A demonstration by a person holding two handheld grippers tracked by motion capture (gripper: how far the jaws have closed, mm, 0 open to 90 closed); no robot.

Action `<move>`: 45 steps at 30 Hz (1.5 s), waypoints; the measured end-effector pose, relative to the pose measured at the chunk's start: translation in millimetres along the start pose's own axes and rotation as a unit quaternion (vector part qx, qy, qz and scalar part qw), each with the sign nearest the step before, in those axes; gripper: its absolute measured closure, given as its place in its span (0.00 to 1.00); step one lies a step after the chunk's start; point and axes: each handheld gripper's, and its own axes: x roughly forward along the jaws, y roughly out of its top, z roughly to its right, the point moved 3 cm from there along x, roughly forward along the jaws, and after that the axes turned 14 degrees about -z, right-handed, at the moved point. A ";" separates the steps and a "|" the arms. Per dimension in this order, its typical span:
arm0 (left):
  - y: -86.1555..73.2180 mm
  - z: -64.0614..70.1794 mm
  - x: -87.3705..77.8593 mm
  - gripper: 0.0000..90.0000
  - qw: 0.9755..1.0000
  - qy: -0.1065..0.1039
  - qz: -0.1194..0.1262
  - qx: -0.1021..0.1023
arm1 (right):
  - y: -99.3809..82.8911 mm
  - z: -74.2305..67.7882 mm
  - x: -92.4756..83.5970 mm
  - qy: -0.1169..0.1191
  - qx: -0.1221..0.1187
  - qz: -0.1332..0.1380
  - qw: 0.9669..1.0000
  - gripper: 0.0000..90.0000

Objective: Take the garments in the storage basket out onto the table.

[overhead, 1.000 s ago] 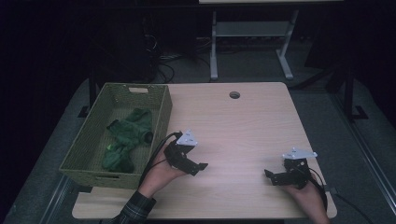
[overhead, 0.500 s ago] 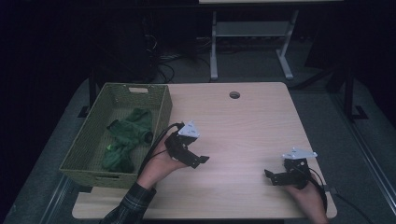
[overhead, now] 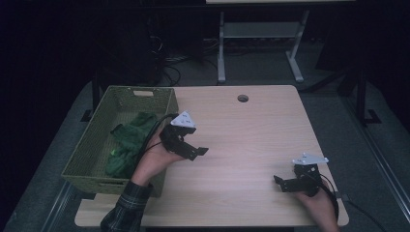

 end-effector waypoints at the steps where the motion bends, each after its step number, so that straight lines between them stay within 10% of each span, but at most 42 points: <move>1: -1.3 -1.8 -2.5 0.17 1.000 0.002 0.000 -0.001 | 0.0 0.0 0.0 0.000 0.000 0.000 1.000 0.01; 18: -33.6 -39.9 -46.7 0.24 0.997 0.050 0.001 -0.055 | 0.0 -0.1 0.0 0.000 0.000 0.000 1.000 0.01; 45: -104.4 -91.0 -77.3 0.32 0.981 0.131 -0.039 -0.134 | 0.0 -0.1 0.0 0.001 0.000 0.000 1.000 0.01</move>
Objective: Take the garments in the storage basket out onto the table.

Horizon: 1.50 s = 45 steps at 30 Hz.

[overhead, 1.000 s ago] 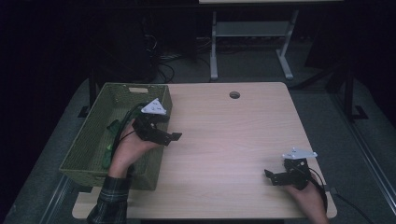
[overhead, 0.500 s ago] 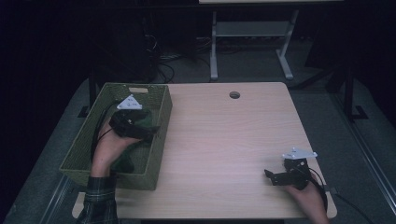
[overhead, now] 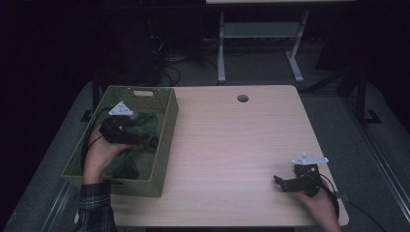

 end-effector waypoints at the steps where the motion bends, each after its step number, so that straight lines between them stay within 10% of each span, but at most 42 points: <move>1: -2.6 -2.5 0.4 0.33 1.000 0.004 -0.003 -0.004 | 0.0 0.0 0.0 0.000 0.000 0.000 1.000 0.01; 16: -30.6 -24.5 10.8 0.37 0.998 0.027 -0.047 -0.027 | 0.0 0.0 0.0 0.000 0.000 0.000 1.000 0.01; 45: -54.9 -37.2 72.0 0.36 0.984 0.008 -0.168 -0.051 | 0.0 0.0 0.0 0.000 0.000 0.000 1.000 0.01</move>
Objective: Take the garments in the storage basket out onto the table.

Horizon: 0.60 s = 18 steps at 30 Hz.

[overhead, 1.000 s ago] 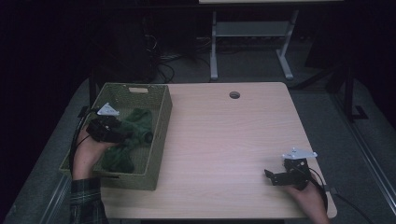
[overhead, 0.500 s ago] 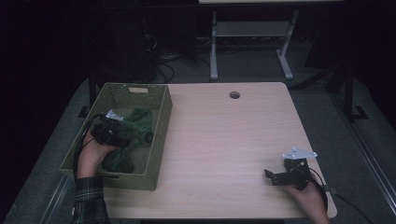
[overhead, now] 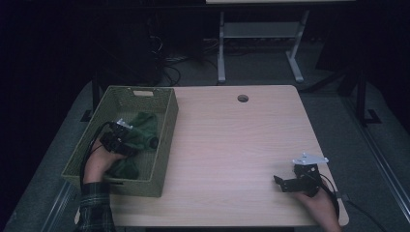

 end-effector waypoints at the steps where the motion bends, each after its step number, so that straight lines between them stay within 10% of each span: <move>1: -0.2 0.0 0.5 0.37 1.000 -0.004 -0.004 -0.004 | 0.0 0.0 0.0 0.000 0.000 0.000 1.000 0.01; 12: -2.1 -2.1 -3.9 0.79 0.999 -0.034 -0.020 -0.029 | 0.0 0.0 0.0 0.000 0.000 0.000 1.000 0.01; 18: -3.1 -4.1 -10.4 0.84 0.998 -0.044 -0.003 -0.043 | 0.1 -0.3 0.0 0.002 -0.003 0.001 1.000 0.01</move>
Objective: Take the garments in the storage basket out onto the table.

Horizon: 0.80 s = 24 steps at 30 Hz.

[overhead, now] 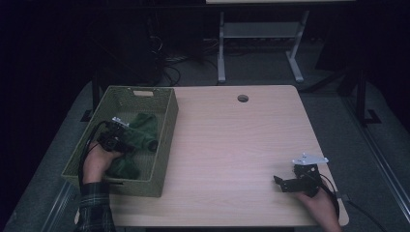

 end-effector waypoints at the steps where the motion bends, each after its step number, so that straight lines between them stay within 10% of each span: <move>1: 0.0 0.0 0.0 0.84 1.000 0.000 0.000 0.000 | 0.0 0.0 0.0 0.000 0.000 0.000 1.000 0.01; 13: -3.8 2.0 -31.6 0.85 0.995 -0.034 0.097 -0.009 | 0.0 -0.5 -0.1 0.003 -0.003 0.000 1.000 0.01; 24: -4.6 14.9 -66.0 0.85 0.979 -0.077 0.189 -0.002 | 0.0 -0.5 -0.1 0.003 -0.003 0.000 1.000 0.01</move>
